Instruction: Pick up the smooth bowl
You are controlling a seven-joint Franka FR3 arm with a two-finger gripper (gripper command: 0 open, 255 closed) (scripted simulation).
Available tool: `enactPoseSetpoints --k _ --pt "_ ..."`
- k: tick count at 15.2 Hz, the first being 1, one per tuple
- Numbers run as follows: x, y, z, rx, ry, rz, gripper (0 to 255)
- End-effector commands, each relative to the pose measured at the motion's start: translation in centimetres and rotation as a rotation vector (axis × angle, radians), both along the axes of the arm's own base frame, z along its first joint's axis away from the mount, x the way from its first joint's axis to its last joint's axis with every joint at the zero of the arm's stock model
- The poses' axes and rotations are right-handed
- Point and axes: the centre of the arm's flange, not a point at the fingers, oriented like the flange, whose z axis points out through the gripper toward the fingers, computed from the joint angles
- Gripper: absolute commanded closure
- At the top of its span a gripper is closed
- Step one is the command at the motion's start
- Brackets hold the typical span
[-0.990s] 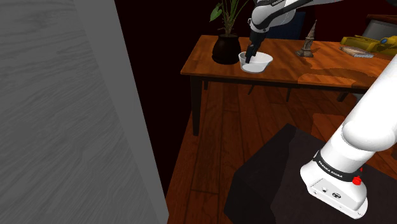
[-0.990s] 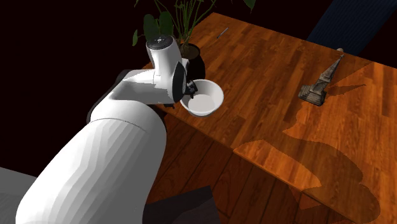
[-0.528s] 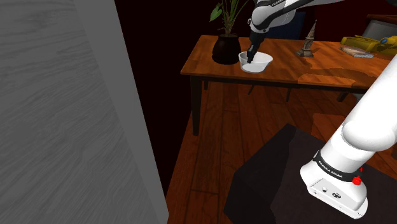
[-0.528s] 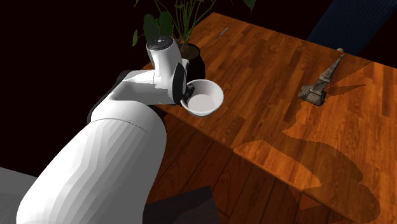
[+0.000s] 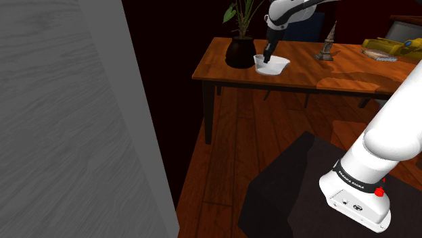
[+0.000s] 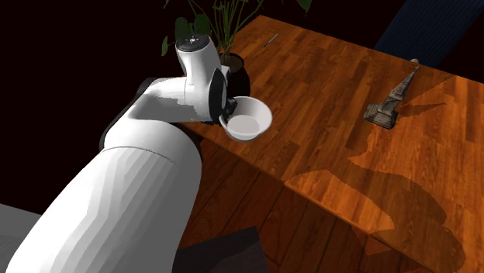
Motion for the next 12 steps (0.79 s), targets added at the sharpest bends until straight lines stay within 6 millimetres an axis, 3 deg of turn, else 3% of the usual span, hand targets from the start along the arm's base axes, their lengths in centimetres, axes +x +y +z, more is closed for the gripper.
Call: enactPoseSetpoints --k 1,10,12 --pt "0.0 0.0 1.0 0.0 -0.001 0.0 255" --pt "0.0 0.0 5.8 0.0 -0.001 0.0 255" --pt "0.0 0.0 5.8 0.0 -0.001 0.0 255"
